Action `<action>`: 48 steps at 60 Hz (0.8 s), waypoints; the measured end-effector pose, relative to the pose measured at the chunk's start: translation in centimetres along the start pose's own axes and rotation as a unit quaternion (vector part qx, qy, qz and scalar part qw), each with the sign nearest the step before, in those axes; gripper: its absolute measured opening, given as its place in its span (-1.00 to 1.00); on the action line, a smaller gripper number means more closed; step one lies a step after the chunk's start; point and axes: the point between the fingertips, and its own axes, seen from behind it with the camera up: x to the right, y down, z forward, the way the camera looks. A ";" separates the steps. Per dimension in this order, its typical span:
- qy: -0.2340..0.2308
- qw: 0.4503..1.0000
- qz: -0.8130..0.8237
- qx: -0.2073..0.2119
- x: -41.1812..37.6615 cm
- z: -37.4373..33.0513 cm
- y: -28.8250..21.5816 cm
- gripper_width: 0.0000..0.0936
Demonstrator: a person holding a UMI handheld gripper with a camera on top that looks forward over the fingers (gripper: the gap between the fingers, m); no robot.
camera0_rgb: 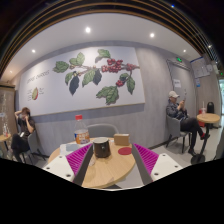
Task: Pour water
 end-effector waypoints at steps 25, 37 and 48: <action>-0.045 0.998 -0.019 -0.033 -4.6 2.8 -1.5 0.76; -0.081 0.995 -0.026 -0.044 -11.0 9.1 -0.2 0.75; -0.091 0.994 -0.044 -0.050 -13.9 15.1 1.1 0.76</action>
